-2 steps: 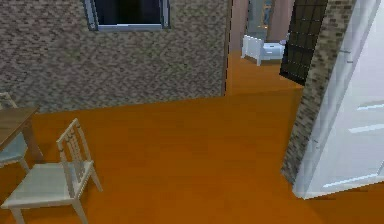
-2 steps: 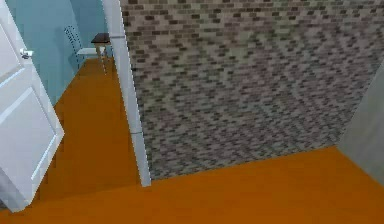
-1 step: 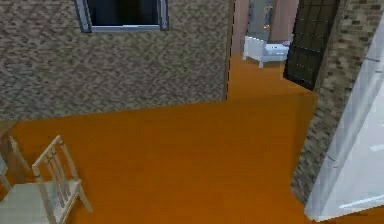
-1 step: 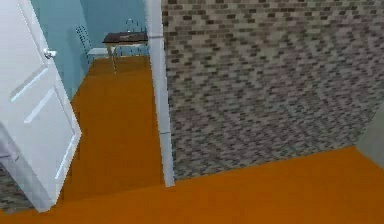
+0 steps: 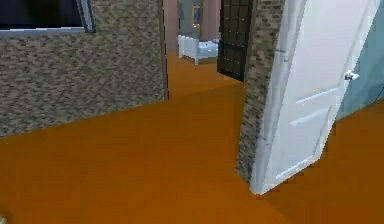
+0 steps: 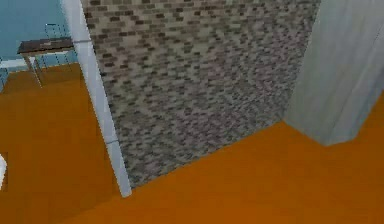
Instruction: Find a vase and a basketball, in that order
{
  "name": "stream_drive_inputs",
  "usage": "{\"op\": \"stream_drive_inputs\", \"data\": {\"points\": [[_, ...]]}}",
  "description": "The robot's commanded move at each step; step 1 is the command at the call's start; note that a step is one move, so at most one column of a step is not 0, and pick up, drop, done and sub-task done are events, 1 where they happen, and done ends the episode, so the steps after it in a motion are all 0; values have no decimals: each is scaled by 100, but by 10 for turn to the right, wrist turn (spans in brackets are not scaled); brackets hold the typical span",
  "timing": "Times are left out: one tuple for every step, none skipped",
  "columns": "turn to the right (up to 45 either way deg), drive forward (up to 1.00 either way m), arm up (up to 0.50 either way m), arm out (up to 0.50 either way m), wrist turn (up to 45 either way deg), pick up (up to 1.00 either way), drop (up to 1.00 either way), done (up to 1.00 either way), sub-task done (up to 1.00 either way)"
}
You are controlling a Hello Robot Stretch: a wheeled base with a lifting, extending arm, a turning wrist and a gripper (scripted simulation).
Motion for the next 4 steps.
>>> {"op": "stream_drive_inputs", "data": {"points": [[0, 100, 0, 0, 0, 0, 0, 0, 0], [30, 0, 0, 0, 0, 0, 0, 0, 0], [-150, 0, 0, 0, 0, 0, 0, 0, 0], [0, 45, 0, 0, 0, 0, 0, 0, 0]]}}
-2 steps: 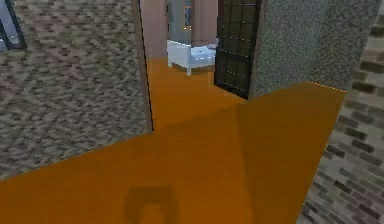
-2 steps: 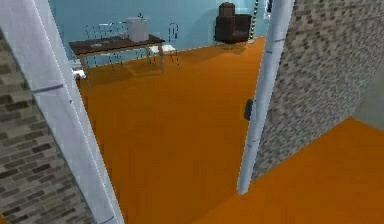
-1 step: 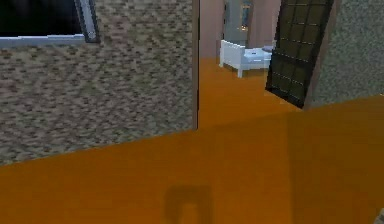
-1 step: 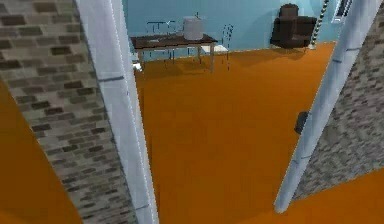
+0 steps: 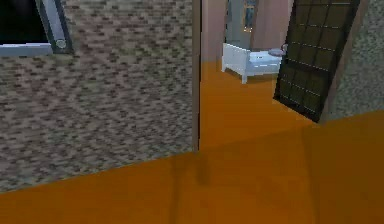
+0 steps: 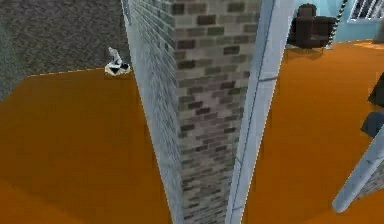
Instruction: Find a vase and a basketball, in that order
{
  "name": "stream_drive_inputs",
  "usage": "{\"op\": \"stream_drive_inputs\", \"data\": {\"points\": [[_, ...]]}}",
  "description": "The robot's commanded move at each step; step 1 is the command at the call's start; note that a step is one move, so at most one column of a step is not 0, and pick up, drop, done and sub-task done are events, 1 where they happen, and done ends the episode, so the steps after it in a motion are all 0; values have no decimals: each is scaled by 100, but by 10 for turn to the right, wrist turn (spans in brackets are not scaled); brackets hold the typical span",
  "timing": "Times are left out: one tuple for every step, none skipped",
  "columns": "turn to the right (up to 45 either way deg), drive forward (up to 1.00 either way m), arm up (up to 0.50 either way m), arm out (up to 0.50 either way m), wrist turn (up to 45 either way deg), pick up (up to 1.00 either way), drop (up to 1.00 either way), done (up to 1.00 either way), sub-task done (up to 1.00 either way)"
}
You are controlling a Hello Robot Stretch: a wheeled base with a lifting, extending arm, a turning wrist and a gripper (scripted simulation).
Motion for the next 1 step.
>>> {"op": "stream_drive_inputs", "data": {"points": [[-180, 0, 0, 0, 0, 0, 0, 0, 0]]}}
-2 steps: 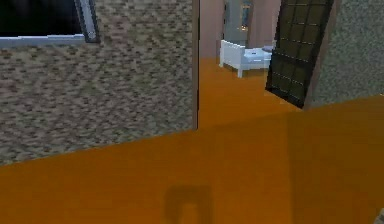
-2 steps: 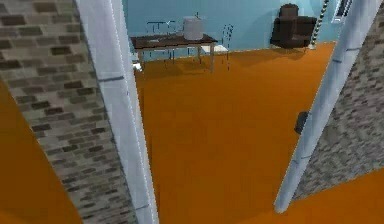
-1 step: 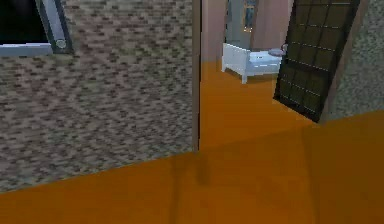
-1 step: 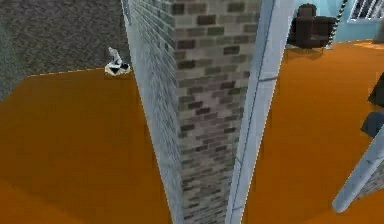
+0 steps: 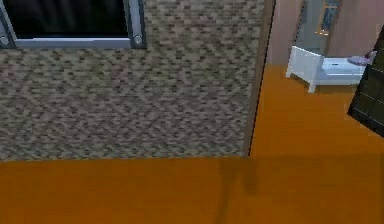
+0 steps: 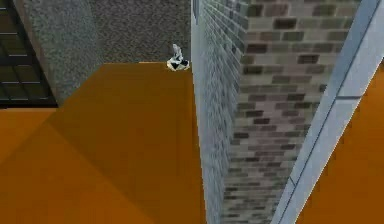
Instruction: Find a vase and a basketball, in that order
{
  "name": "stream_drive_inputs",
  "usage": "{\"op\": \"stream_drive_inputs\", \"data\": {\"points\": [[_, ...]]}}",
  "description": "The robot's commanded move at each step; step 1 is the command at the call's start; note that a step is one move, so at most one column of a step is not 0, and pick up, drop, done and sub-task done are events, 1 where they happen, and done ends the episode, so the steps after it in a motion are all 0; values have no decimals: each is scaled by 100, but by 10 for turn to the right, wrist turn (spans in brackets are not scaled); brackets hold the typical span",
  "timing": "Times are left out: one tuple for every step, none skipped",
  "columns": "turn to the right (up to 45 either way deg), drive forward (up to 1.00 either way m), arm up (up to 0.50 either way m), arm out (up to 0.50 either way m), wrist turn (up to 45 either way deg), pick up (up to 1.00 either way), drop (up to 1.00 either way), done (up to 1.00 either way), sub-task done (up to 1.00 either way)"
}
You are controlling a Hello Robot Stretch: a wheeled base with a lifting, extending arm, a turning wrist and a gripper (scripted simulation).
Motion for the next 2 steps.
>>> {"op": "stream_drive_inputs", "data": {"points": [[0, 45, 0, 0, 0, 0, 0, 0, 0], [450, 0, 0, 0, 0, 0, 0, 0, 0]]}}
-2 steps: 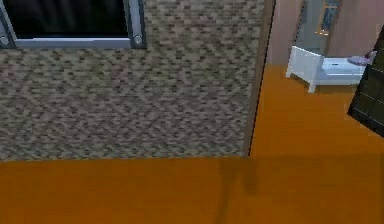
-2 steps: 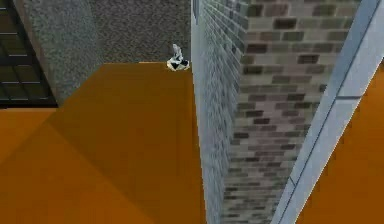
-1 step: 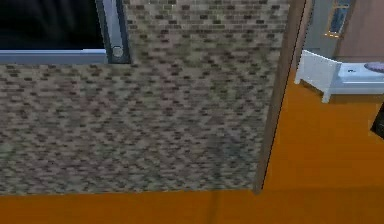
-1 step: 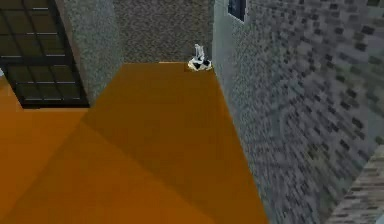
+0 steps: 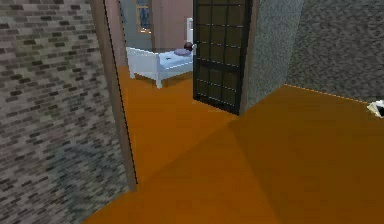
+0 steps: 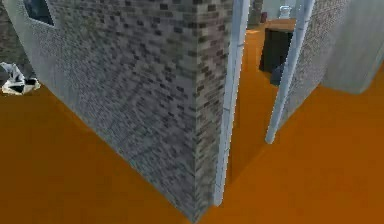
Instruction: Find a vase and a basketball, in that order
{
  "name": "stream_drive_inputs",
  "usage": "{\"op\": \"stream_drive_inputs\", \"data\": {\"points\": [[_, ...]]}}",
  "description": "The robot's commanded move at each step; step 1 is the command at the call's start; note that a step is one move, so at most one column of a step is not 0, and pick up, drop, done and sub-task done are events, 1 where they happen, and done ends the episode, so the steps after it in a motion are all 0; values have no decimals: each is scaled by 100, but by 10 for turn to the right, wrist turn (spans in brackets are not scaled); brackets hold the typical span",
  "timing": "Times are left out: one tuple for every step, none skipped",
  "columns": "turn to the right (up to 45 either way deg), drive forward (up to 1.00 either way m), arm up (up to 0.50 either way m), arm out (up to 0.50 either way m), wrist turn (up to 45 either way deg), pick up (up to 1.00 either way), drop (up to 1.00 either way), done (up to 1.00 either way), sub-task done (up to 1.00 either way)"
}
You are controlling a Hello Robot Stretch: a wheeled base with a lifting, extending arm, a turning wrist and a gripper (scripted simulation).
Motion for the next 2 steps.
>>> {"op": "stream_drive_inputs", "data": {"points": [[0, 100, 0, 0, 0, 0, 0, 0, 0], [60, 0, 0, 0, 0, 0, 0, 0, 0]]}}
